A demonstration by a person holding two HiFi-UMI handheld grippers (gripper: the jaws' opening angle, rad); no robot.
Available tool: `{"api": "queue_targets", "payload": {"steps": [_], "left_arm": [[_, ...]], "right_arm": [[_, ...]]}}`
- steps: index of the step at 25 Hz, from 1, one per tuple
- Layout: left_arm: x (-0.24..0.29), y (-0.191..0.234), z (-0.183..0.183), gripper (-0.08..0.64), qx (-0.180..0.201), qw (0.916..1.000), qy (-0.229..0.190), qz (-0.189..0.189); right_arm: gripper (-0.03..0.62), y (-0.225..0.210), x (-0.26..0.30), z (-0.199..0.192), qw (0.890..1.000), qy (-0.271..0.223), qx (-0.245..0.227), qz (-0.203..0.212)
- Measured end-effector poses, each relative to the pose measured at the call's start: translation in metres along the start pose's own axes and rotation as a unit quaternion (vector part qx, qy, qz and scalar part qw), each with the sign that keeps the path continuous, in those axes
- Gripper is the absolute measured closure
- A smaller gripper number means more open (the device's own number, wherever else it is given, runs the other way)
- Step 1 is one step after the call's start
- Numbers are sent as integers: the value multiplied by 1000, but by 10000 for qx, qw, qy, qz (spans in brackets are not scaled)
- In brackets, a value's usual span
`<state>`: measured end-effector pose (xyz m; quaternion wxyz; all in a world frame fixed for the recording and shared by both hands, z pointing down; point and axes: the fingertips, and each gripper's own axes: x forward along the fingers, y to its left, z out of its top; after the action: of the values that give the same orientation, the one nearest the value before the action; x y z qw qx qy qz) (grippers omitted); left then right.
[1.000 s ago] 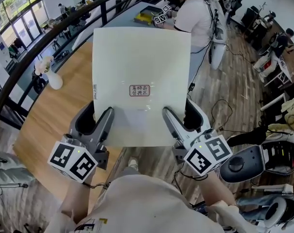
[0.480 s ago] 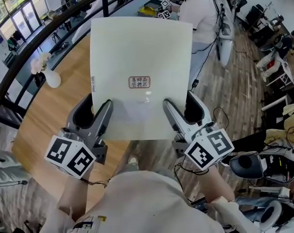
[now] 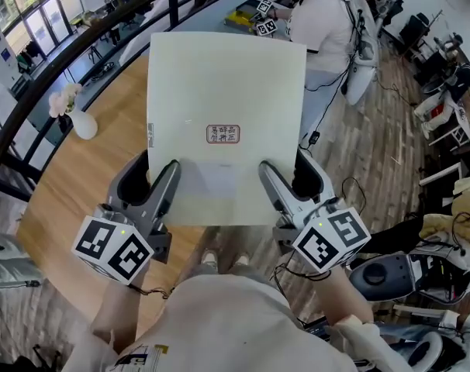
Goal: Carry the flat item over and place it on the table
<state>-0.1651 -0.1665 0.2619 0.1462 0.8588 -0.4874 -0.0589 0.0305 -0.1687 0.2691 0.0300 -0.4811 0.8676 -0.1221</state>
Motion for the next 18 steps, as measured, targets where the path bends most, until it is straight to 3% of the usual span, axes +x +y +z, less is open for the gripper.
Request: {"api": "queue_targets", "payload": {"steps": [7, 18], "left_arm": [[29, -18, 7, 334, 53, 9998, 85, 177], [78, 7, -28, 333, -136, 9981, 320, 518]], "right_arm": [[298, -33, 4, 13, 9998, 68, 171, 93], [298, -82, 45, -17, 9975, 454, 488, 215]]}}
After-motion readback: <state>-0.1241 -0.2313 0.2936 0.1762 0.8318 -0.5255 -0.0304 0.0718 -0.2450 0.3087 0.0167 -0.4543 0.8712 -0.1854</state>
